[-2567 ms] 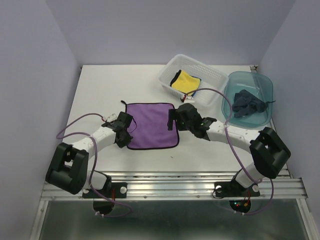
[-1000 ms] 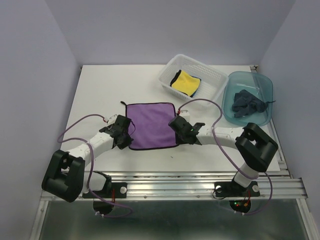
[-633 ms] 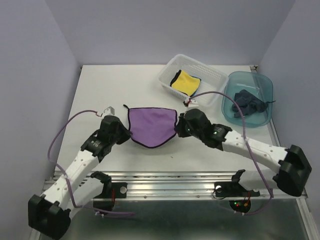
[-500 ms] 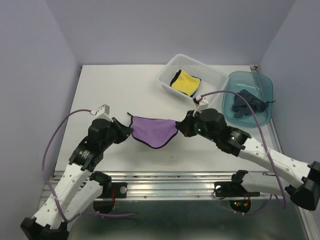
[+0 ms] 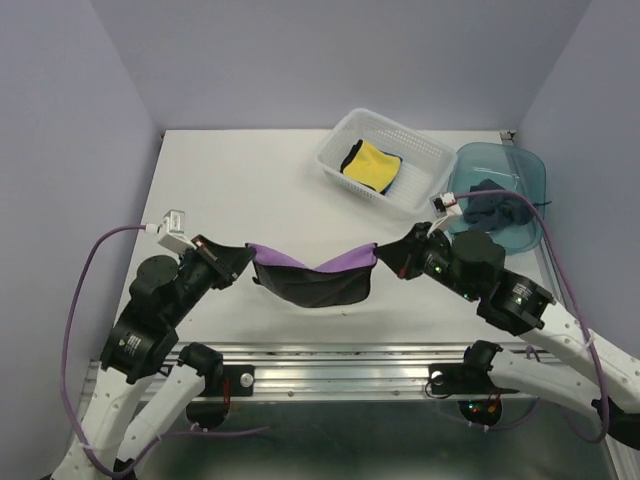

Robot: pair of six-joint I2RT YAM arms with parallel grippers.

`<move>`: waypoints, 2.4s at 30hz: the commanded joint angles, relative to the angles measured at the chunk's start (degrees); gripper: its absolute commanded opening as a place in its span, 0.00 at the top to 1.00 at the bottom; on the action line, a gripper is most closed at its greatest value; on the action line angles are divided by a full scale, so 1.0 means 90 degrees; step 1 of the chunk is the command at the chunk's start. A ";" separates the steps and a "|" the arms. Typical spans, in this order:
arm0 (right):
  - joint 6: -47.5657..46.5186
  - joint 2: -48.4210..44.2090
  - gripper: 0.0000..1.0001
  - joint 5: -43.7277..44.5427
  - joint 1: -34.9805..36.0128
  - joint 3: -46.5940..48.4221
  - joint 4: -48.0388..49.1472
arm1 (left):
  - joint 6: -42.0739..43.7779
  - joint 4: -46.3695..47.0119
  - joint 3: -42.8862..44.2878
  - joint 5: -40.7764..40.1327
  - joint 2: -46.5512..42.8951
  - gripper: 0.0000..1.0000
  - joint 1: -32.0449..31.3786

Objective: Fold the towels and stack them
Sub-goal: Fold the towel

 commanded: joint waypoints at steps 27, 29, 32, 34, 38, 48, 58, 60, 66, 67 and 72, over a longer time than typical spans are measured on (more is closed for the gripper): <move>-0.0782 0.4992 0.99 0.1372 -0.1707 0.1734 0.1567 | 0.0691 0.2551 0.1091 -0.2231 0.5766 1.00 0.1131; -0.0812 0.5138 0.99 0.1324 -0.1717 0.1793 0.1587 | 0.0778 0.2619 0.1130 -0.2095 0.6058 1.00 0.1229; -0.0831 0.5256 0.99 0.1265 -0.1727 0.1852 0.1558 | 0.0886 0.2610 0.1179 -0.1860 0.6284 1.00 0.1298; -0.0783 0.5363 0.99 0.1235 -0.1717 0.1872 0.1499 | 0.0915 0.2658 0.1091 -0.1694 0.6411 1.00 0.1307; -0.0675 0.5373 0.99 0.1060 -0.1717 0.1658 0.1421 | 0.0945 0.2717 0.0828 -0.1577 0.6529 1.00 0.1307; -0.0431 0.5481 0.99 0.0493 -0.1727 0.1218 0.1255 | 0.0799 0.2571 0.0076 -0.1439 0.6500 1.00 0.1307; -0.0314 0.5539 0.99 0.0572 -0.1727 0.0856 0.1206 | 0.0876 0.2502 -0.0276 -0.1352 0.6685 1.00 0.1307; -0.0294 0.5588 0.99 0.0513 -0.1717 0.0798 0.1226 | 0.0886 0.2493 -0.0325 -0.1342 0.6695 1.00 0.1307; -0.0275 0.5705 0.99 0.0357 -0.1727 0.0671 0.1421 | 0.0915 0.2512 -0.0403 -0.1332 0.6812 1.00 0.1307; -0.0275 0.5725 0.99 0.0318 -0.1727 0.0661 0.1450 | 0.0906 0.2522 -0.0393 -0.1313 0.6841 1.00 0.1307; -0.0245 0.5900 0.99 0.0065 -0.1727 0.0554 0.1499 | 0.0906 0.2502 -0.0442 -0.1264 0.7007 1.00 0.1307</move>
